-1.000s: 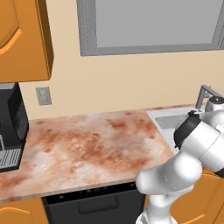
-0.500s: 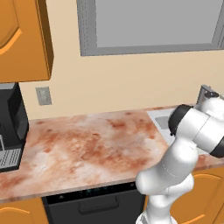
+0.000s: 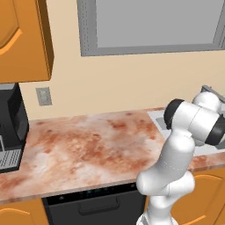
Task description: Dump the orange and pear from the bowl so the bowl can be washed. Place the bowl in the sink after clearing the leftovers.
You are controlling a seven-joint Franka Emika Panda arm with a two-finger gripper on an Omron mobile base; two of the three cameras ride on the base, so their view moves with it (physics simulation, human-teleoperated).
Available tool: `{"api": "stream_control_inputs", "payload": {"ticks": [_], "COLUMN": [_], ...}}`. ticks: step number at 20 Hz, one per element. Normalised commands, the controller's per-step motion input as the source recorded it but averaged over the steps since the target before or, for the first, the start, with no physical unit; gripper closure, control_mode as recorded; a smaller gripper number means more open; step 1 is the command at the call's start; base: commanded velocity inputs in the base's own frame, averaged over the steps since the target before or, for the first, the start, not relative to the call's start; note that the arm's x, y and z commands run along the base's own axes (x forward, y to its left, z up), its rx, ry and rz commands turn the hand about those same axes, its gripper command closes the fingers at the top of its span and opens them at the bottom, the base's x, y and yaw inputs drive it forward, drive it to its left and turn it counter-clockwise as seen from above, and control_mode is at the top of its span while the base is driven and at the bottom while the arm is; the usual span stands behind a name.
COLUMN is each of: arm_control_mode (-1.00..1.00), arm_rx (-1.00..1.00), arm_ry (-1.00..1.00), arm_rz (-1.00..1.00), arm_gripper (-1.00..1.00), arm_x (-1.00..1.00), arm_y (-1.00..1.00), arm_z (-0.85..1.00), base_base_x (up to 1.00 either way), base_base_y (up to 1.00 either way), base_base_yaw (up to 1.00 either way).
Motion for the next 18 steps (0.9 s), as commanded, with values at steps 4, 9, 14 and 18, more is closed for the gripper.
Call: {"api": "stream_control_inputs", "payload": {"ticks": [4,9,14,18], "arm_control_mode": [-1.00,-1.00,-1.00,-1.00], "arm_rx": [-0.18,-0.07,0.00,0.00], "arm_ry": [0.10,0.14,0.26,0.25], "arm_rz": [0.00,-0.04,-0.01,-0.02], "arm_gripper": [1.00,1.00,1.00,1.00], "arm_x": [0.35,0.53,0.54,0.24], "arm_y": [0.00,0.01,0.00,-0.18], "arm_z": [-0.21,0.00,0.00,0.02], "base_base_x": [0.00,0.00,0.00,0.00], "base_base_y": [0.00,0.00,0.00,0.00], "base_base_yaw": [0.00,0.00,0.00,0.00]}}
